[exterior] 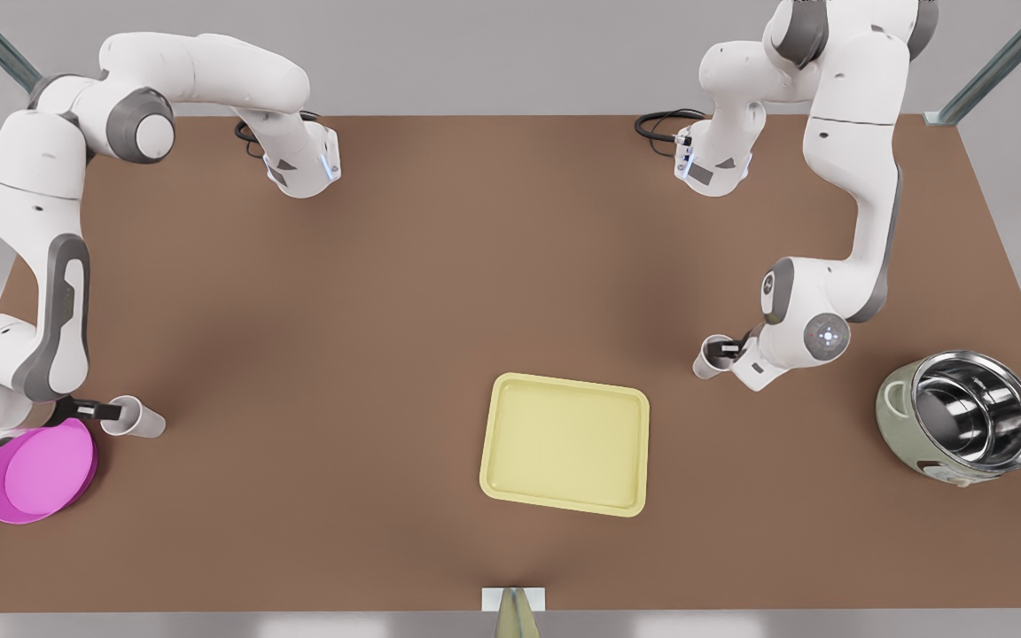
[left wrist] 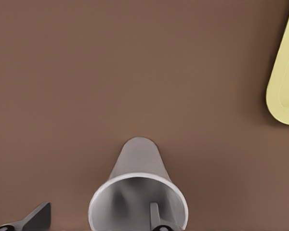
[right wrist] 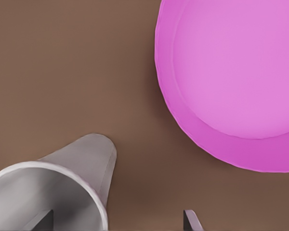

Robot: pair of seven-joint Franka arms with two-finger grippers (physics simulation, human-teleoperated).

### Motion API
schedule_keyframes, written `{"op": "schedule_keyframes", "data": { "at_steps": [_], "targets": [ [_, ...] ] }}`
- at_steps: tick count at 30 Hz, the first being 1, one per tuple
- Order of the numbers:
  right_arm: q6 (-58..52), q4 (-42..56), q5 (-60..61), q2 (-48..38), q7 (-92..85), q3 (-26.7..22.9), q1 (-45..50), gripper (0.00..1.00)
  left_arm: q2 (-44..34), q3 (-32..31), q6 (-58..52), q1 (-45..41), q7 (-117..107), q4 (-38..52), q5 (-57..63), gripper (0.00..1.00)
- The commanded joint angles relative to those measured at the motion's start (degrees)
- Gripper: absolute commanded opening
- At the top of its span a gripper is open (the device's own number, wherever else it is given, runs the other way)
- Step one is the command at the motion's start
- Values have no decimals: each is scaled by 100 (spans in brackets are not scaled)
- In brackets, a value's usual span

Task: Use both arms to respectively pick up the white IKEA cups from the middle-left and middle-right positions, then place the white IKEA cups onto the middle-middle tray, ensuring that the cups remain upright and do not tip over

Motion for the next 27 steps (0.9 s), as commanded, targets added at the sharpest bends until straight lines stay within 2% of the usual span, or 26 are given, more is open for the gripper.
{"op": "schedule_keyframes", "data": {
  "at_steps": [1, 3, 4, 5, 6, 9, 10, 11, 12, 13, 14, 16, 18, 22, 23, 24, 27],
  "targets": [
    [185, -4, 50, 9, -494, 4, -5, 100, 85, 7, 236, -1, 84, -3, 2, 100],
    [326, -135, 23, 18, -503, -5, -5, 100, 174, 7, 280, -1, 75, -3, -7, 100],
    [361, -127, -3, 97, -503, -5, 3, 100, 200, 7, 288, -1, 75, -3, -7, 80],
    [370, -127, -12, 106, -511, -5, 12, 100, 200, 7, 271, -1, 75, -12, -33, 47],
    [370, -118, -21, 132, -511, -5, 21, 100, 191, -1, 271, -1, 84, -12, -384, 36],
    [370, -91, -38, 247, -520, -13, 21, 100, 182, -2, 271, -1, 84, -3, -420, 21],
    [370, -91, -38, 255, -520, -5, 21, 100, 191, -2, 271, -19, 84, -3, -412, 21],
    [370, -83, -29, 255, -731, -13, 4, 75, 182, -10, 271, -19, 84, 14, -411, 21],
    [370, -83, -29, 255, -740, -13, -5, 58, 174, -19, 271, -19, 84, 23, -403, 21],
    [344, -74, -12, 255, -766, -13, -5, 32, 174, -19, 280, -19, 93, 58, -385, 21],
    [317, -56, -12, 229, -819, -13, -5, 22, 200, -28, 271, -36, 102, 190, -385, 21],
    [282, -48, -3, 203, -898, 4, -5, 21, 692, -160, -467, -142, 23, 1130, -376, 21],
    [273, -30, -3, 185, -942, 31, -5, 21, 736, -160, -1135, -151, -74, 1851, -385, 21],
    [-113, -30, 146, 54, -1249, 408, -5, 21, 1570, -564, -1408, -449, -1312, 3713, -376, 21],
    [-614, -30, 357, -131, -1276, 716, -5, 21, 1992, -740, -1408, -485, -1796, 4373, -359, 21],
    [-659, -21, 445, -158, -1337, 996, -5, 21, 2352, -757, -1408, -572, -2069, 4952, -368, 21],
    [-694, -4, 568, -263, -1241, 1954, 12, 21, 3012, -749, -1338, -774, -2262, 5841, -368, 21]
  ]
}}
